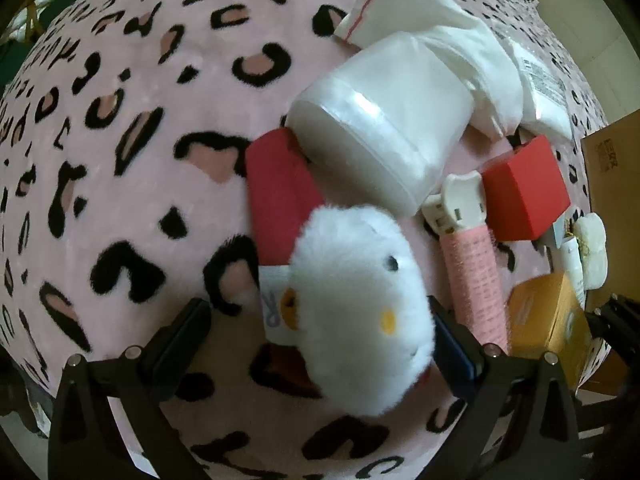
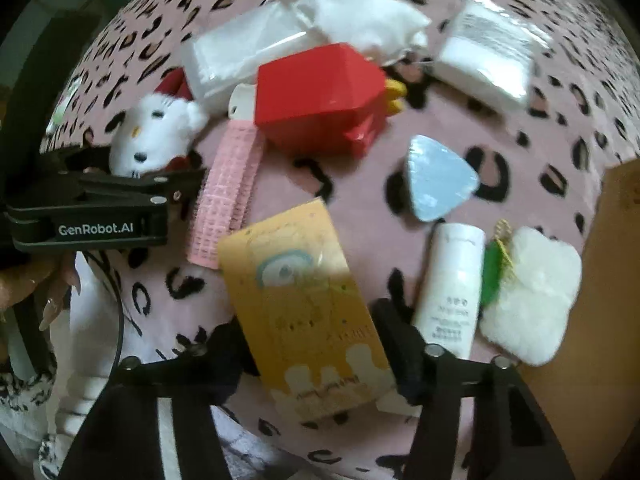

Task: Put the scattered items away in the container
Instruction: 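Grasp the white Hello Kitty plush with the left tool while the right tool grasps the yellow Butter Bear box, then lift the plush with the left tool while the right tool carries the yellow box, then drop the plush into the cardboard box with the left tool while the right tool releases the yellow box, then withdraw both tools from the cardboard box back toward the remaining items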

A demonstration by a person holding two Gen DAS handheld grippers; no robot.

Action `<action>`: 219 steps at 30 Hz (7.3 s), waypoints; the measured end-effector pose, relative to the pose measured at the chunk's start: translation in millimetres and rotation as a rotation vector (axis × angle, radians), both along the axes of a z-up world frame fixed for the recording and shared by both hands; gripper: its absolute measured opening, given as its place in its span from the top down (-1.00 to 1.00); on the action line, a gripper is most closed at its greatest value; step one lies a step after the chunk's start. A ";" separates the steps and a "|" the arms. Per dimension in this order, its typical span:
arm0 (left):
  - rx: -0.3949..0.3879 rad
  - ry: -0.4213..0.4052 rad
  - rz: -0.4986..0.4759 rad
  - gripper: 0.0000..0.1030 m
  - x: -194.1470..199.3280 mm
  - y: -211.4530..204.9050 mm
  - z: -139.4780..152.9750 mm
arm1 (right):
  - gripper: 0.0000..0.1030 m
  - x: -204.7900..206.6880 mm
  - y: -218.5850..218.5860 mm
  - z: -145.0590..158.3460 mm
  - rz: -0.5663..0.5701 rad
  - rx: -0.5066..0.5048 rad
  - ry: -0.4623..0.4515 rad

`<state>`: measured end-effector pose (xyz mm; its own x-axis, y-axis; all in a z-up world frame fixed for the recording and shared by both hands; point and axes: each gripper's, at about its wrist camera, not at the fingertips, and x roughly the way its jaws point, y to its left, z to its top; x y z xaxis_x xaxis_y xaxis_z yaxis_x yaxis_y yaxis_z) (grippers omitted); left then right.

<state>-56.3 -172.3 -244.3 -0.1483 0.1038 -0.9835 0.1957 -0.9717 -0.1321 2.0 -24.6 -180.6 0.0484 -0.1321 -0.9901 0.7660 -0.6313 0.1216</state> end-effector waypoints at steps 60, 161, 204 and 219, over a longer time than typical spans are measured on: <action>0.073 0.303 -0.054 0.01 76.3 45.1 187.2 | -0.03 4.8 78.7 148.0 -0.260 -0.323 0.192; 0.076 0.267 -0.533 -0.07 -6.2 316.4 183.5 | -0.03 -104.8 276.6 125.7 -0.585 -0.279 0.155; 0.012 0.329 -0.451 -0.71 12.3 278.5 217.7 | -0.15 -97.4 248.5 156.7 -0.572 -0.247 0.213; -0.029 0.327 -0.176 -0.71 30.5 142.8 210.4 | -0.14 -63.7 188.4 182.0 -0.460 -0.276 0.209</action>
<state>-25.8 -29.6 -33.8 -0.4376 0.1286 -0.8899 -0.0231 -0.9910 -0.1318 -61.7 163.8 1.5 -0.2678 -0.3484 -0.8983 0.4458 -0.8713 0.2051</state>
